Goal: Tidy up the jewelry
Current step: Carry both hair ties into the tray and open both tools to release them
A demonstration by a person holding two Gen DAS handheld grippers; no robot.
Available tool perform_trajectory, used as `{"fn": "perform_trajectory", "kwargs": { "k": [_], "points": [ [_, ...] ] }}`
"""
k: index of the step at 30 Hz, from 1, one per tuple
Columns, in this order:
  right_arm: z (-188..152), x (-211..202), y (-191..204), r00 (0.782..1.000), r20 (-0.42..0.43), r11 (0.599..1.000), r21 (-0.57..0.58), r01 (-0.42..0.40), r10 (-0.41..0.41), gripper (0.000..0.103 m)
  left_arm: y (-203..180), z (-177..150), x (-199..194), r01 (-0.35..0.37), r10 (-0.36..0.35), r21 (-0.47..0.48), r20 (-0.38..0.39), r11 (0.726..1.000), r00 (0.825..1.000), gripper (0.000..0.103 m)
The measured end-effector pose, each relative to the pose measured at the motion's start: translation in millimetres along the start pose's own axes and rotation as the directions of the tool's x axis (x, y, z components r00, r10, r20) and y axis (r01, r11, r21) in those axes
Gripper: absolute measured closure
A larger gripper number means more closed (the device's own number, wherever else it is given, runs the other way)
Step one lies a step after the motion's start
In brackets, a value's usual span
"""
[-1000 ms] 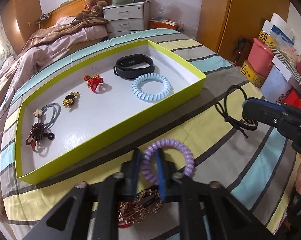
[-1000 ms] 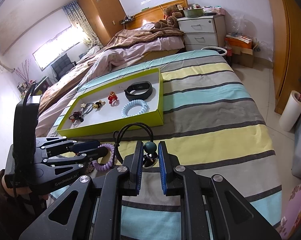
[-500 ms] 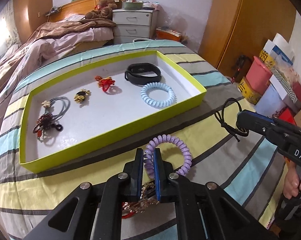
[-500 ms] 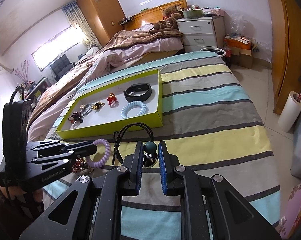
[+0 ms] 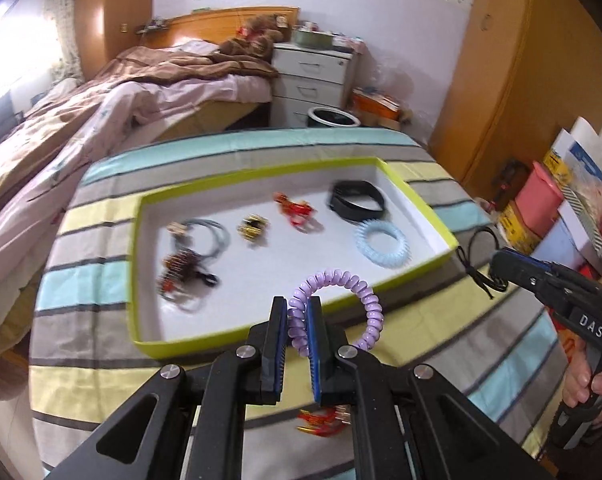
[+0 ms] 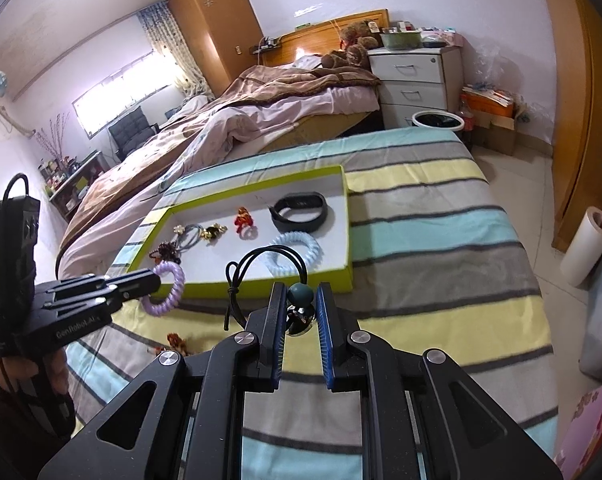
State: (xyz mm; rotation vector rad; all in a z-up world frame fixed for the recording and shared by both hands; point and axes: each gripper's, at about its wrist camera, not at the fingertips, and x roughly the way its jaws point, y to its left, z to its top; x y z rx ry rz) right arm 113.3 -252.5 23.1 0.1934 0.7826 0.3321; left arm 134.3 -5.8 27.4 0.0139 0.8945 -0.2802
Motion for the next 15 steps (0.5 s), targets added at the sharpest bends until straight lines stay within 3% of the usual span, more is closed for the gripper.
{"fn": "perform_trajectory", "kwargs": {
  "k": [15],
  "points": [
    [32, 61, 30, 0.997, -0.081, 0.997, -0.079, 0.007, -0.013, 0.088, 42, 17, 17, -0.053, 0.052, -0.057, -0.017, 0.997, 0.998, 0.094]
  ]
}}
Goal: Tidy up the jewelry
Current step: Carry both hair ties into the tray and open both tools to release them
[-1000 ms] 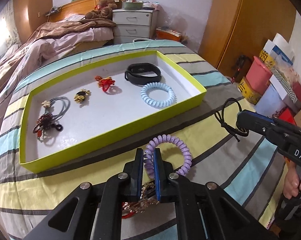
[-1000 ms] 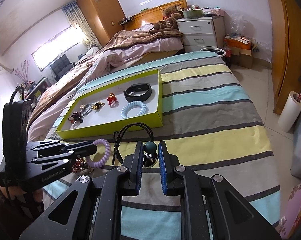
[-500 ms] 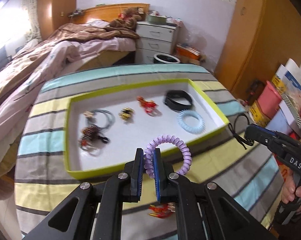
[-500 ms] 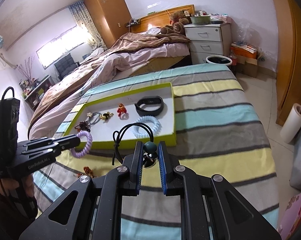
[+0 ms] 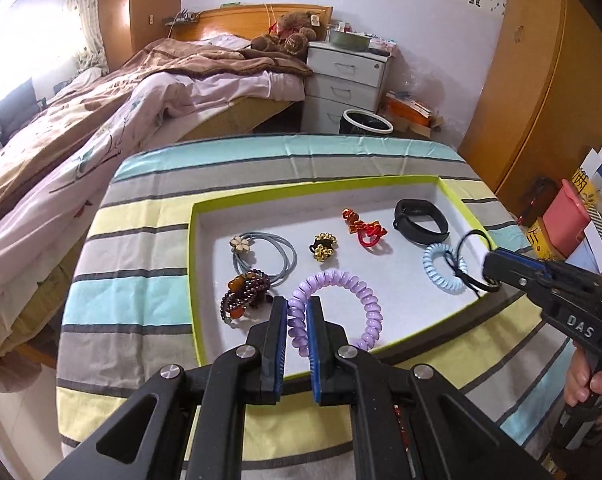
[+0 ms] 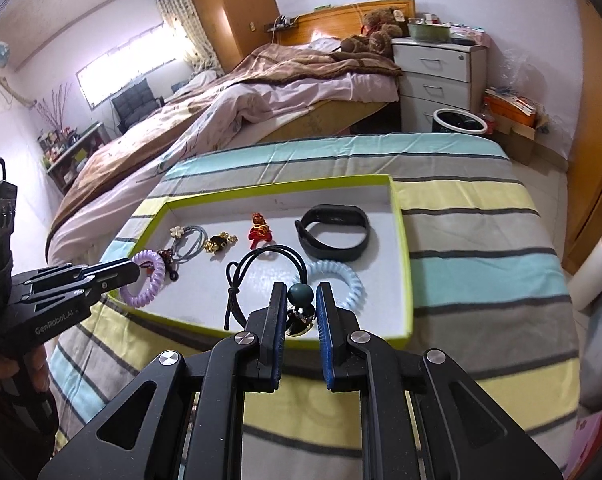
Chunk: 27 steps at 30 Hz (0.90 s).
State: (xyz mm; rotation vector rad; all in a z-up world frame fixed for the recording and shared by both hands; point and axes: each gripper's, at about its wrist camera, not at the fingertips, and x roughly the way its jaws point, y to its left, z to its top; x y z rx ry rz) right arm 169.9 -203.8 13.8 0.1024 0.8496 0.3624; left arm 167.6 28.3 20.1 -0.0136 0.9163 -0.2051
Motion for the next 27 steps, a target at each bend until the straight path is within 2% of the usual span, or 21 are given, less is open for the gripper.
{"fn": "perform_trajectory", "kwargs": {
  "k": [18, 27],
  "points": [
    [11, 53, 11, 0.994, -0.106, 0.997, -0.069, 0.028, -0.035, 0.088, 1, 4, 46, 0.018, -0.02, -0.017, -0.07, 1.0, 0.997, 0.094],
    [15, 59, 19, 0.992, -0.1, 0.99, -0.127, 0.06, -0.073, 0.088, -1, 2, 52, 0.015, -0.016, -0.016, -0.084, 1.0, 0.996, 0.093]
  ]
}}
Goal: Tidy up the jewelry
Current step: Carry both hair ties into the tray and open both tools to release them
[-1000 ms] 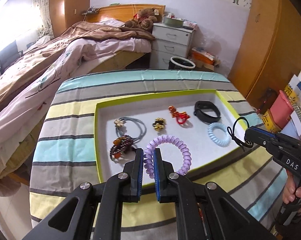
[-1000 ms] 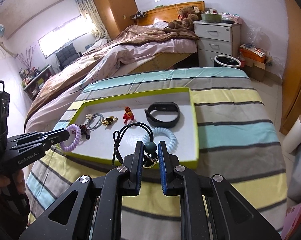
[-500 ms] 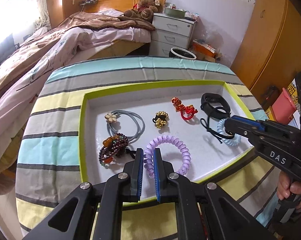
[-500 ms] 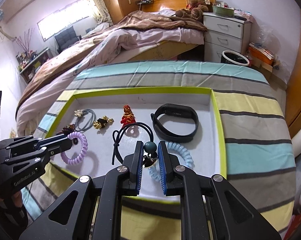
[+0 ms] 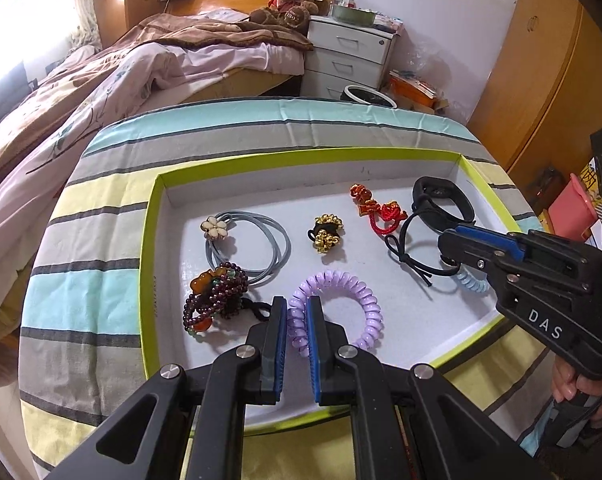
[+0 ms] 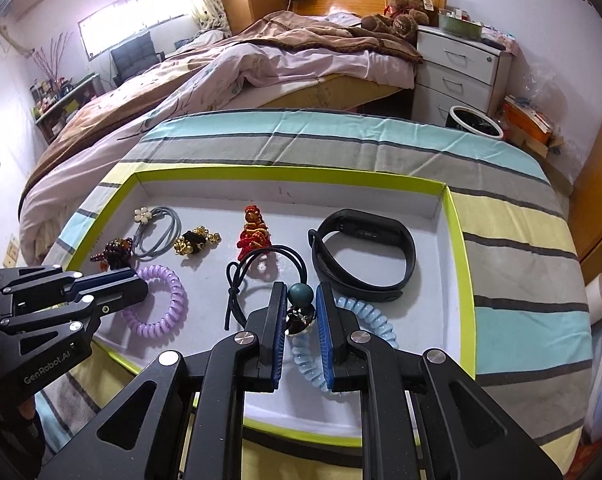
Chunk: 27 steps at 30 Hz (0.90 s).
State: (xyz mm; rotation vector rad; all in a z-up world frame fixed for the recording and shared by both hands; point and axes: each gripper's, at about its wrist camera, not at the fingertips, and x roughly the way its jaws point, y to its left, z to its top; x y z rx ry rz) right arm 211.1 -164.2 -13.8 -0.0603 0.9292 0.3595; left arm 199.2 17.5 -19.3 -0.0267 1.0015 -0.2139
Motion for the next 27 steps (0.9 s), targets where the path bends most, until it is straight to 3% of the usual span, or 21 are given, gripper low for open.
{"fn": "perform_trajectory", "kwargs": {
  "k": [23, 27],
  "points": [
    [1, 2, 12, 0.998, 0.011, 0.995, -0.074, 0.064, -0.063, 0.083, 3, -1, -4, 0.018, -0.018, -0.033, 0.001, 0.999, 1.0, 0.091],
    [0, 0, 11, 0.998, 0.019, 0.996, -0.068, 0.06, -0.059, 0.074, 2, -2, -6, 0.029, -0.029, -0.033, 0.009, 0.999, 1.0, 0.078]
  ]
}}
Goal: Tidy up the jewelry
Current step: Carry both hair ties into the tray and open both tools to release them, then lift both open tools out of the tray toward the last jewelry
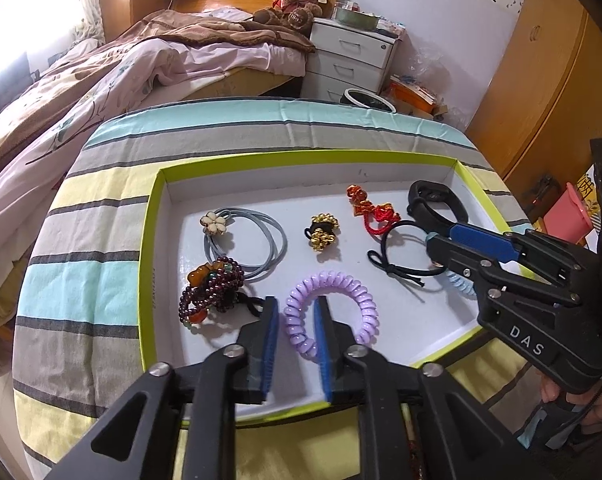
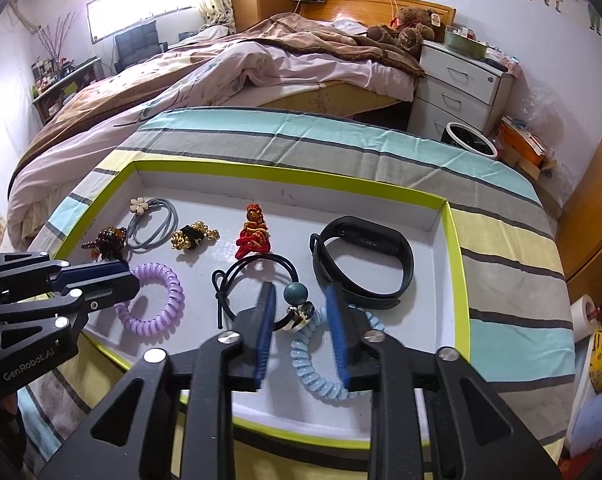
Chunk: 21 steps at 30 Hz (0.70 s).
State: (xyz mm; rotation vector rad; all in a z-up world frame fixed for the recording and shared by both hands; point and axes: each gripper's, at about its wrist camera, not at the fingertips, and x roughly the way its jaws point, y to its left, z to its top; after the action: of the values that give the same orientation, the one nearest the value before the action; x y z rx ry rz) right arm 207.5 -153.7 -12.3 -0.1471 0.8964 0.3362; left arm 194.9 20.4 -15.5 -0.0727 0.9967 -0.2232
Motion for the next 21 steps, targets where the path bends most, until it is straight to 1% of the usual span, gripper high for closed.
{"fn": "perform_trajectory", "kwargs": {
  "k": [1, 2, 7, 12, 17, 21],
  "points": [
    [0, -1, 0, 1.0, 0.004, 1.0, 0.001, -0.002, 0.002, 0.074, 0, 0, -1, 0.002, -0.002, -0.002, 0.002, 1.0, 1.0, 0.073],
    [-1, -2, 0, 1.0, 0.006, 1.0, 0.002, -0.005, 0.005, 0.074, -1, -1, -3, 0.002, -0.002, -0.004, 0.006, 1.0, 1.0, 0.072],
    [-3, -13, -1, 0.999, 0.031, 1.0, 0.015, -0.021, 0.02, 0.074, -2, -4, -15, 0.008, -0.008, -0.005, 0.031, 1.0, 1.0, 0.071],
    [-9, -32, -4, 0.996, 0.077, 0.998, 0.038, -0.057, 0.054, 0.074, -2, -10, -33, 0.011, -0.011, -0.012, 0.062, 1.0, 0.998, 0.071],
    [-19, -52, 0, 0.989, 0.112, 0.994, 0.032, -0.101, 0.097, 0.074, -1, -24, -52, 0.012, -0.01, -0.018, 0.088, 1.0, 0.996, 0.07],
    [-32, -65, 5, 0.981, 0.119, 0.987, 0.014, -0.159, 0.156, 0.074, 0, -38, -66, 0.026, -0.022, -0.03, 0.103, 0.999, 0.994, 0.062]
  ]
}}
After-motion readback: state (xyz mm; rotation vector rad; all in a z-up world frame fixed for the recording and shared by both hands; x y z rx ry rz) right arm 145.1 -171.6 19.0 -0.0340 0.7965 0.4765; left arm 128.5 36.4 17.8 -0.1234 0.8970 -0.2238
